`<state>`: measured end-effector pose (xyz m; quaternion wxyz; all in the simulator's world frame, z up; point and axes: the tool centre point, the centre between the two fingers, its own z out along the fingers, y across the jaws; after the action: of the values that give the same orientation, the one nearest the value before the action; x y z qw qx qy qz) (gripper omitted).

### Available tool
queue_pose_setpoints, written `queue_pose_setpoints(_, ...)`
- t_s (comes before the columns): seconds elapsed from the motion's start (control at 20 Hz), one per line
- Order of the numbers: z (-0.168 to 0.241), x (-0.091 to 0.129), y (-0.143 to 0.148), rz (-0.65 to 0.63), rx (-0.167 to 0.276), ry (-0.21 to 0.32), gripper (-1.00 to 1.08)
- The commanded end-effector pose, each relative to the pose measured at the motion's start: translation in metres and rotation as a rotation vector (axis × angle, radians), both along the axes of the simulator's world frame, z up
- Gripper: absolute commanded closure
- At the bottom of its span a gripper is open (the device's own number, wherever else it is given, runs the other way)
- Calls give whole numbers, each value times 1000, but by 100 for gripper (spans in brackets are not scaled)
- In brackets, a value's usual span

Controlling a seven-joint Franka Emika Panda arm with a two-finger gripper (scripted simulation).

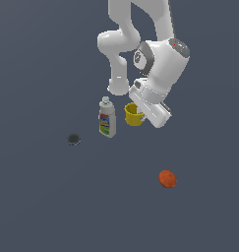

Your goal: Pick up a designated object from a clutter of objects.

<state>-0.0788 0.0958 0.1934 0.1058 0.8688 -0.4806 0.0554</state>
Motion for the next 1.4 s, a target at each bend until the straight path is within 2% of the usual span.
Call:
queue_pose_setpoints(0.0, 25, -3, -13, 0, 2, -1, 108)
queue_pose_setpoints(0.75, 163, -16, -88, -1, 2, -2, 108)
queue_pose_setpoints(1.05, 195, -16, -105, -1, -1, -3, 108)
queue_pose_setpoints(1.35, 206, -16, -111, -2, -2, -3, 108)
